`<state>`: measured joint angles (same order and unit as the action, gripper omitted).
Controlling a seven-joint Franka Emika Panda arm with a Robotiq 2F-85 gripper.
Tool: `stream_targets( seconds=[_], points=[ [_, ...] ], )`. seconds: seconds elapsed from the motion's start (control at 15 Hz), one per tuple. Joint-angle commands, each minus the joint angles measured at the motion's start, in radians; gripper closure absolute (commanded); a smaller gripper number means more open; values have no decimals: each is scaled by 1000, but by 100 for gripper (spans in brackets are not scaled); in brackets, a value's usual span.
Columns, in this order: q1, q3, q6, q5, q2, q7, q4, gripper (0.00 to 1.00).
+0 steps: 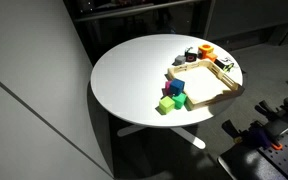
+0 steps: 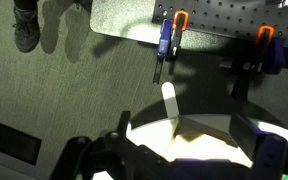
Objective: Pick up the block with the letter a on it and put it in the tray
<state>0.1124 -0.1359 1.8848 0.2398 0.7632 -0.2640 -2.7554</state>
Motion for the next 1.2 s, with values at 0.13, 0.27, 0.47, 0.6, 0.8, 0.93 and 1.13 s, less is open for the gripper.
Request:
stream_targets(
  seconds=[0.13,0.27,0.47,0.6,0.8,0.93,1.13],
  points=[
    [-8,-7,-3,4,1,5,2,0],
    [-8,-7,-3,4,1,5,2,0],
    [-7,-11,28,5,-30,11,22,0],
    [-10,-13,65,3,-56,11,37,0],
    [-13,-9,149,2,-106,12,57,0],
    [-12,-10,205,-3,-144,13,73,0],
    [-12,-26,276,-23,-209,1,115,0]
  ],
)
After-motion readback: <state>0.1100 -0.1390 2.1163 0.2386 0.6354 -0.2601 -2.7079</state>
